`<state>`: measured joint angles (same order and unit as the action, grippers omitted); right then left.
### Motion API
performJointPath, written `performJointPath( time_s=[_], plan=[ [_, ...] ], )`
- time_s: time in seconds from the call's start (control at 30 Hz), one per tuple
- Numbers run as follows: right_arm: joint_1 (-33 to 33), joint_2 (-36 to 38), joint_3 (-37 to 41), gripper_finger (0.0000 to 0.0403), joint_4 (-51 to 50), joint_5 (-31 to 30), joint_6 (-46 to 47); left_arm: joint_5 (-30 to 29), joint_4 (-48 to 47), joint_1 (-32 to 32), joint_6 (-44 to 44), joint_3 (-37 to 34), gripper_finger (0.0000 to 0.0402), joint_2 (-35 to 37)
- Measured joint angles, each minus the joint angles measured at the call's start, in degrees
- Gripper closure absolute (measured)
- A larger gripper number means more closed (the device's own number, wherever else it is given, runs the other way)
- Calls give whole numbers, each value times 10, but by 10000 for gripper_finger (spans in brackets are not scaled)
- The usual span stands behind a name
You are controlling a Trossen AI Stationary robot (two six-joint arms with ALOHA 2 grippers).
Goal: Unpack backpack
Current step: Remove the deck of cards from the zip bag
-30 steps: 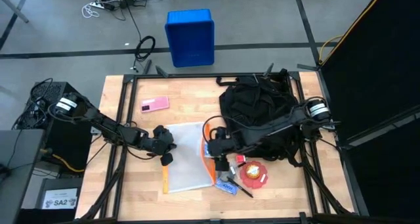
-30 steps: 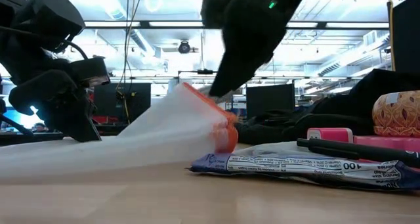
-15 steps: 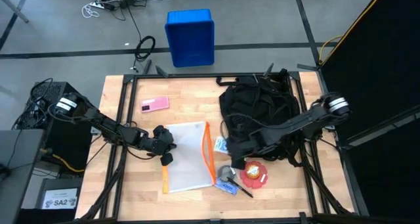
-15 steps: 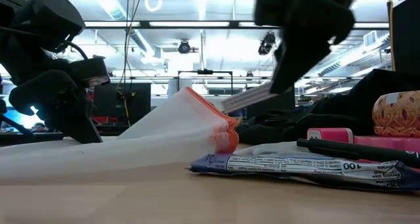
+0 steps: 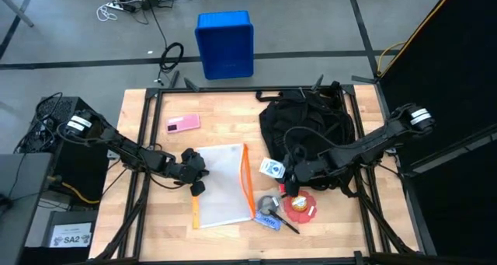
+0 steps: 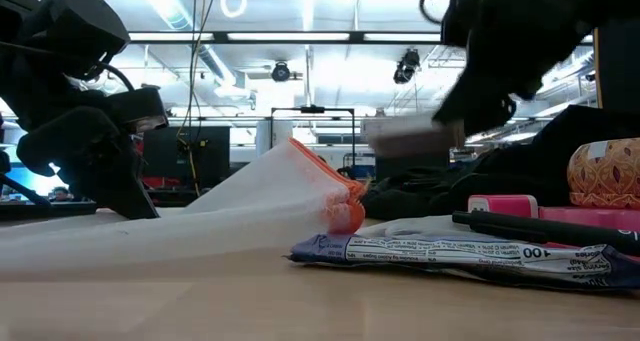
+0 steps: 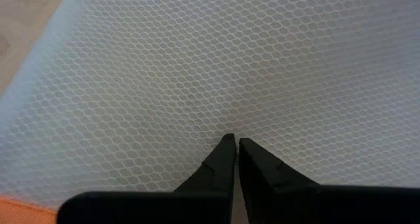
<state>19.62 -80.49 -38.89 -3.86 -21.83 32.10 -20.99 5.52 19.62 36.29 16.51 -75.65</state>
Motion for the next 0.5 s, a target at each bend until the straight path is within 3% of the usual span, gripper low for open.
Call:
performJointPath(
  time_s=[0.23, 0.5],
  plan=[
    [-19, -86, -14, 94, 10, 51, 18, -4, 10, 0, 0, 0, 402, 0],
    [-34, -86, -60, 92, -9, 83, -1, -6, 9, 0, -3, 0, 402, 0]
  ],
)
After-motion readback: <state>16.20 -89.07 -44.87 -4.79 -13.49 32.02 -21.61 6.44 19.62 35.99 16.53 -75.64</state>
